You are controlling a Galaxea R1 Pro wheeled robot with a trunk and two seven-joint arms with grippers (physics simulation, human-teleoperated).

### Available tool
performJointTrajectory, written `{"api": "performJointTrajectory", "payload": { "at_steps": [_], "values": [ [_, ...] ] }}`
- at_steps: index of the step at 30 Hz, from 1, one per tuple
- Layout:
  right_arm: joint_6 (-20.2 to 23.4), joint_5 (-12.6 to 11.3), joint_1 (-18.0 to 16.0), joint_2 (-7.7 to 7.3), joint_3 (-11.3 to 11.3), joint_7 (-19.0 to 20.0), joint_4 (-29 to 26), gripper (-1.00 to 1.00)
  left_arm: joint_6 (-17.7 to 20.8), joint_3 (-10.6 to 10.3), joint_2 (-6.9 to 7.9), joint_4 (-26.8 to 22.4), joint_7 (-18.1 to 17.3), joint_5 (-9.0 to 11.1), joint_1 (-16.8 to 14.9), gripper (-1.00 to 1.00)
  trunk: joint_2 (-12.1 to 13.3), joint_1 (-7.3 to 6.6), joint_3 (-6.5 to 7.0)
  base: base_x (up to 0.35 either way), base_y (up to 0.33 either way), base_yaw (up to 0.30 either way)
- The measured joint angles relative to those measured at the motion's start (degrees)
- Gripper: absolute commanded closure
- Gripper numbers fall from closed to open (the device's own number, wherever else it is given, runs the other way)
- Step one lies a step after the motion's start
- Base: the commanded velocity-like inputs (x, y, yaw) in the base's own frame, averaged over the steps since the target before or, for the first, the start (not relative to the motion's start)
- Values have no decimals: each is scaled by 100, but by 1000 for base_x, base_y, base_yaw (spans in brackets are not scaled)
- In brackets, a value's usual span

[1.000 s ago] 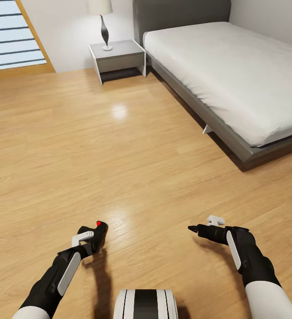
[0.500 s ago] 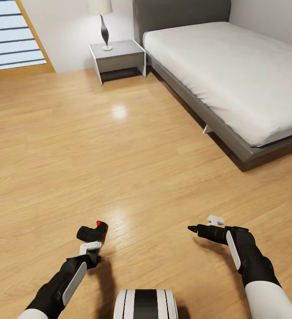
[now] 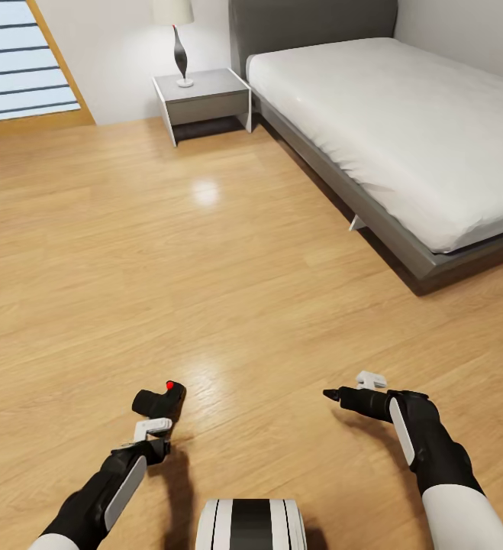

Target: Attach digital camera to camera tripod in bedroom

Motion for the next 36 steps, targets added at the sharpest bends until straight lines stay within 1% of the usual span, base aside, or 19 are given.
{"api": "performJointTrajectory", "payload": {
  "at_steps": [1, 2, 3, 4, 5, 7, 8, 11, 14, 16, 21, 25, 36],
  "values": [
    [0, 0, 0, 0, 0, 1, 0, -100, -95, -28, 0, 31, -14, -30, 0, -100, 0, 0, 0, 0, 0, 0],
    [-1, -1, 0, 0, 0, 4, 0, -100, -254, -105, 0, 101, -55, -107, 0, -100, 0, 0, 0, 0, 0, 0],
    [0, -1, 0, 2, 0, 6, 0, -100, -483, -291, 0, 303, -239, -317, 1, -100, 0, 0, 0, 0, 0, 0],
    [-3, -2, 0, 5, 2, 7, 0, -100, -550, -344, 1, 393, -377, -397, 0, -100, 0, 0, 0, 0, 0, 0],
    [-4, -2, 0, 6, 3, 5, 0, -100, -573, -363, 5, 426, -455, -426, 0, -100, 0, 0, 0, 0, 0, 0],
    [-17, 7, 0, 4, 2, 2, 0, -100, -642, -411, 35, 490, -833, -498, 0, -100, 0, 0, 0, 0, 0, 0],
    [-30, 16, 0, 0, 1, 3, 0, -100, -656, -420, 49, 490, -942, -514, 0, -100, 0, 0, 0, 0, 0, 0],
    [-55, 29, 0, -5, -6, 4, 0, -100, -675, -429, 101, 467, -1054, -546, 0, -100, 0, 0, 0, 0, 0, 0],
    [-68, 34, 0, -7, -11, 2, 0, -100, -681, -434, 188, 447, -1105, -591, 0, -100, 0, 0, 0, 0, 0, 0],
    [-78, 30, 0, -8, -8, -13, 2, -100, -686, -439, 279, 448, -1132, -658, 0, -100, 0, 0, 0, 0, 0, 0],
    [-84, 24, 0, -2, -2, -37, 7, -100, -718, -437, 385, 436, -1147, -744, 0, -100, 0, 0, 0, 0, 0, 0],
    [-85, 23, 0, 10, -1, -43, 8, -100, -806, -432, 405, 421, -1132, -764, 0, -100, 0, 0, 0, 0, 0, 0],
    [-80, 29, 0, -6, 0, -39, 15, -100, -851, -421, 354, 413, -1051, -767, 0, -100, 0, 0, 0, 0, 0, 0]
  ]
}}
